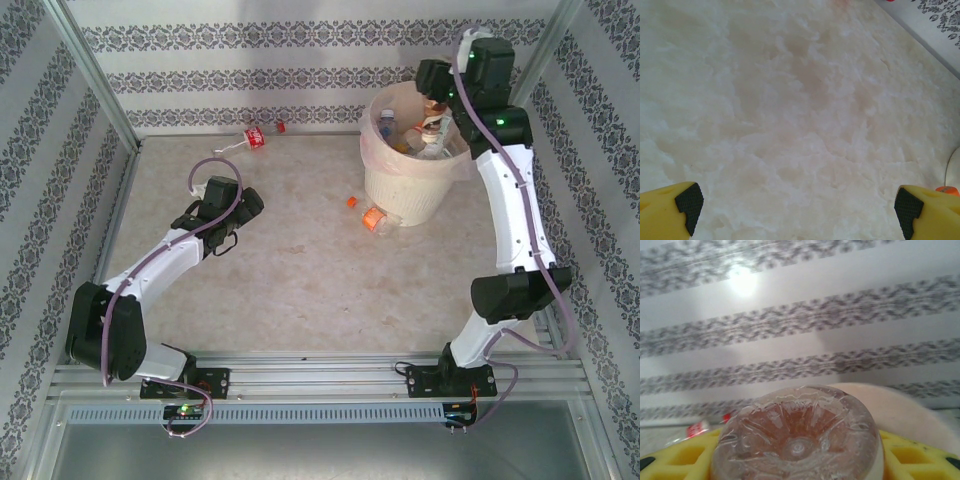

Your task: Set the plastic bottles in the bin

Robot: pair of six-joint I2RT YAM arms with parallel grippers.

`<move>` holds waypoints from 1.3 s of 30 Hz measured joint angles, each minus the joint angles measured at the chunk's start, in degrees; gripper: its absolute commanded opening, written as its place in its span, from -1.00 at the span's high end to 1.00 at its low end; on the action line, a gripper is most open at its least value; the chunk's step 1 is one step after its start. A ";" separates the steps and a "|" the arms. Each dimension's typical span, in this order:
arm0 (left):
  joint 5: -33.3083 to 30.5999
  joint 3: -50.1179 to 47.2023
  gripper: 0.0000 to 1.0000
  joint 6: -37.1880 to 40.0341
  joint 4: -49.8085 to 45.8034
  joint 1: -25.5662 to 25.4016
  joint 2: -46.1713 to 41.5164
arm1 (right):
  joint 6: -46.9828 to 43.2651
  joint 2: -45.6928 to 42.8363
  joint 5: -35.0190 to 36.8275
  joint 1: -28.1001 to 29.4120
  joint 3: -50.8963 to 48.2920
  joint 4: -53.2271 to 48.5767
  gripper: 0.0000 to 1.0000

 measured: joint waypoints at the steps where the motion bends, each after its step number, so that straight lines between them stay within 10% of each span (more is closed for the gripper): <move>1: -0.02 -0.09 -0.99 -0.02 -0.02 0.00 -0.24 | 0.00 0.04 1.25 -1.18 0.00 -0.02 -0.05; 6: -0.20 -0.13 -0.99 -0.04 -0.02 0.00 -1.03 | -0.04 0.87 5.70 -5.18 -0.42 -0.02 -0.10; 13: -0.17 -0.15 -0.99 -0.24 -0.09 0.00 -1.03 | 0.35 6.38 6.14 -5.57 -2.78 -0.74 -0.67; 39: -0.11 -0.15 -0.99 -0.24 -0.83 0.00 0.00 | 2.99 8.37 -8.61 -5.44 -1.44 -8.35 -0.84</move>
